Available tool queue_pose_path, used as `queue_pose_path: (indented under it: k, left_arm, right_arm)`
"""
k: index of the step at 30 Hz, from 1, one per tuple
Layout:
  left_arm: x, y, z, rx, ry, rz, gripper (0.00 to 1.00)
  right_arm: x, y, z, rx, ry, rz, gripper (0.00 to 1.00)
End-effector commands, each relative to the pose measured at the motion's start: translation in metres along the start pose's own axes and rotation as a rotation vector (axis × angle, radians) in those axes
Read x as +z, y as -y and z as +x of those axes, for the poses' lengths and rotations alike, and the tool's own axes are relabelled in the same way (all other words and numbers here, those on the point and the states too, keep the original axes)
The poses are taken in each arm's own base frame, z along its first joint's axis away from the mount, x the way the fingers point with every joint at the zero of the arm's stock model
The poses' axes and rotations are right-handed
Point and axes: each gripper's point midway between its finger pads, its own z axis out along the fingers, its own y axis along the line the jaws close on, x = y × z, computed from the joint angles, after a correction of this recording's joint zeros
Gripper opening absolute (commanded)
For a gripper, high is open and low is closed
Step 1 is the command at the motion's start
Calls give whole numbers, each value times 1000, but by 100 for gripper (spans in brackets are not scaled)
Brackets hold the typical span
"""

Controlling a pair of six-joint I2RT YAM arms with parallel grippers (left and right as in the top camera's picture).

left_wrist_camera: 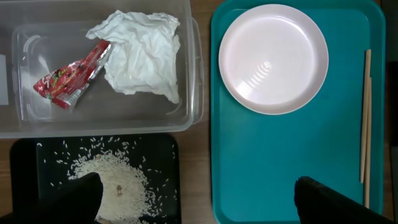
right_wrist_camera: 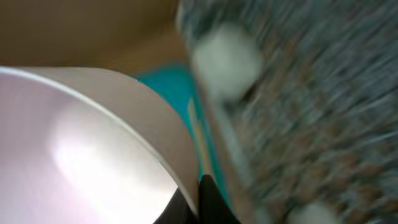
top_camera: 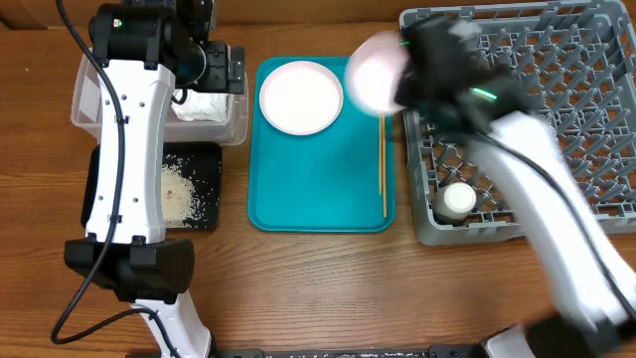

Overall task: Sort waste into correct bins and load items into the dishwasher
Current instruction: 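Carry the pink bowl right and place it tilted in the rack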

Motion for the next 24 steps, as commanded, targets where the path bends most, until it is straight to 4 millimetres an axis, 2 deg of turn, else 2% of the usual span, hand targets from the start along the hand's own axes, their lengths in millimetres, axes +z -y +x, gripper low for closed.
queue_pose_path:
  k: [1,4,7,11,14,16,19,24]
  left_arm:
    - [-3,-1,-3,-16,16,-8,100]
    - [-3,-1,-3,-16,16,-8,100]
    - [-3,-1,-3,-16,16,-8,100]
    - [-3,-1,-3,-16,16,-8,100]
    - [-3,-1,-3,-16,16,-8,100]
    - [-3,-1,-3,-16,16,-8,100]
    - [-3,-1,-3,-16,16,-8,100]
    - [-3,-1,-3,-16,16,-8,100]
  right_arm:
    - [-41,59,-52,-65,305,325,4]
    - [-42,80,-62,-161,360,498,4]
    - [-24,95,-61,-257,364,665,4]
    - [32,90,-36,-447,224,738,4]
    - [66,89,-18,-558,147,805,4]
    - [80,91,-14,-616,149,890,4]
    - [90,94,-15,-645,211,1008,4]
    - [113,94,-1,-644,204,1025,4]
